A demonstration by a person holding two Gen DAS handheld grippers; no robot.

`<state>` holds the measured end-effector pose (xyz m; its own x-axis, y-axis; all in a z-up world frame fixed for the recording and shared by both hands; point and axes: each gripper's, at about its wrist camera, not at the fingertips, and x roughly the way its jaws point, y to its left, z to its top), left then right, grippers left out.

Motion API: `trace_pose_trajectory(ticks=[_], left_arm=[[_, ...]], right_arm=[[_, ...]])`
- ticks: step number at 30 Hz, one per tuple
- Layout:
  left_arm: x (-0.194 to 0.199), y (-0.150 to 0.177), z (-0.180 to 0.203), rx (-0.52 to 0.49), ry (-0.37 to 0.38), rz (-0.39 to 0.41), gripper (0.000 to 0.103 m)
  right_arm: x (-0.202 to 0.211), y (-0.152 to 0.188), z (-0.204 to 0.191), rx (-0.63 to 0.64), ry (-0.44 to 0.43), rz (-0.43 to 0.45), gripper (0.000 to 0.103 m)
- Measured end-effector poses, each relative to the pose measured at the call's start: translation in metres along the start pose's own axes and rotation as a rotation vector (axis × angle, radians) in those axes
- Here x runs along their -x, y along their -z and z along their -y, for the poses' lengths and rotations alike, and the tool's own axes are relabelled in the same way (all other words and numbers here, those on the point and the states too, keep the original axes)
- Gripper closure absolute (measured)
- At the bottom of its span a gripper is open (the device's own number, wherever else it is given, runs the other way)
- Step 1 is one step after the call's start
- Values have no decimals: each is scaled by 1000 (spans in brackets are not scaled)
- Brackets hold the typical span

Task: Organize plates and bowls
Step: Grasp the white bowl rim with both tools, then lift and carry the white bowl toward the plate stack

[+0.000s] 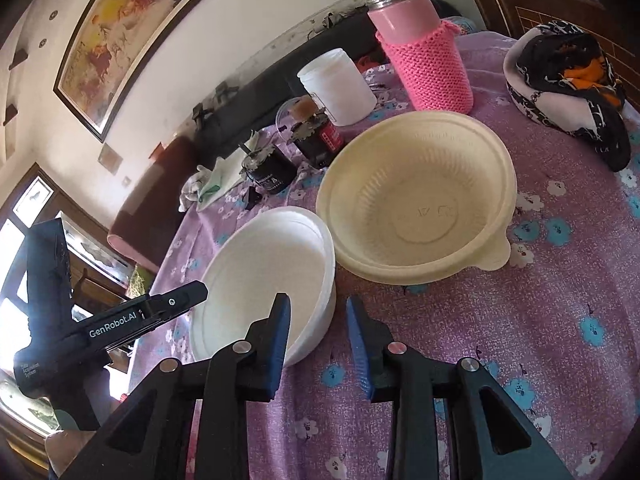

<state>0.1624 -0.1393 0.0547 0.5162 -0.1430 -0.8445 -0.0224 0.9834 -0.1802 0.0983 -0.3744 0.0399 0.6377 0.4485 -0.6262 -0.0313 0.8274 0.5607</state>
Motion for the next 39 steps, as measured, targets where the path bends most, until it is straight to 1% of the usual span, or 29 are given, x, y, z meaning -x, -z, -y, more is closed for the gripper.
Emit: trace_pose_trajectory(ticks=[2, 3, 4, 5, 8, 10, 11, 13, 15, 18, 23, 25, 26, 27, 28, 29, 31, 33, 35, 39], left_arm=[[-7, 3, 1, 8, 23, -20, 62], [-8, 5, 3, 8, 30, -22, 62], [-8, 8, 6, 3, 31, -21, 62], [-8, 11, 8, -3, 30, -19, 62], [4, 21, 16, -24, 9, 33, 63], [19, 31, 17, -33, 2, 74, 65], [29, 37, 17, -36, 8, 98, 65], [49, 55, 18, -69, -7, 147, 65], [64, 74, 17, -97, -4, 181, 64], [74, 99, 12, -133, -29, 201, 64], [57, 110, 7, -159, -68, 197, 64], [49, 112, 5, -161, -64, 187, 64], [48, 113, 5, -163, -65, 195, 64], [47, 114, 6, -175, -83, 206, 63], [45, 115, 8, -190, -104, 215, 61], [44, 115, 9, -194, -107, 221, 59], [40, 114, 9, -194, -114, 223, 46], [37, 114, 7, -190, -111, 224, 45], [36, 115, 8, -197, -102, 227, 45], [37, 118, 10, -209, -122, 256, 45]], right_arm=[[-4, 0, 0, 6, 8, -4, 73], [-5, 1, 0, 10, 11, -6, 80], [-6, 1, 0, 14, 11, -9, 84], [-9, 1, -1, 22, 7, -17, 92], [-4, 4, -7, 58, 29, -14, 92], [4, 7, -11, 84, 34, -9, 93], [10, 8, -12, 83, 24, -21, 93], [18, 12, -13, 78, 8, -50, 93], [25, 17, -19, 103, -2, -92, 92], [30, 23, -30, 153, 6, -127, 93], [28, 31, -38, 206, 24, -152, 93], [23, 33, -38, 214, 38, -159, 93], [21, 34, -37, 220, 52, -158, 93], [19, 34, -37, 224, 64, -152, 93], [18, 35, -37, 229, 69, -150, 92], [16, 36, -37, 235, 73, -154, 92], [14, 38, -38, 242, 83, -154, 90], [11, 40, -40, 253, 80, -154, 90], [10, 41, -43, 268, 99, -138, 90], [8, 43, -43, 276, 116, -131, 90]])
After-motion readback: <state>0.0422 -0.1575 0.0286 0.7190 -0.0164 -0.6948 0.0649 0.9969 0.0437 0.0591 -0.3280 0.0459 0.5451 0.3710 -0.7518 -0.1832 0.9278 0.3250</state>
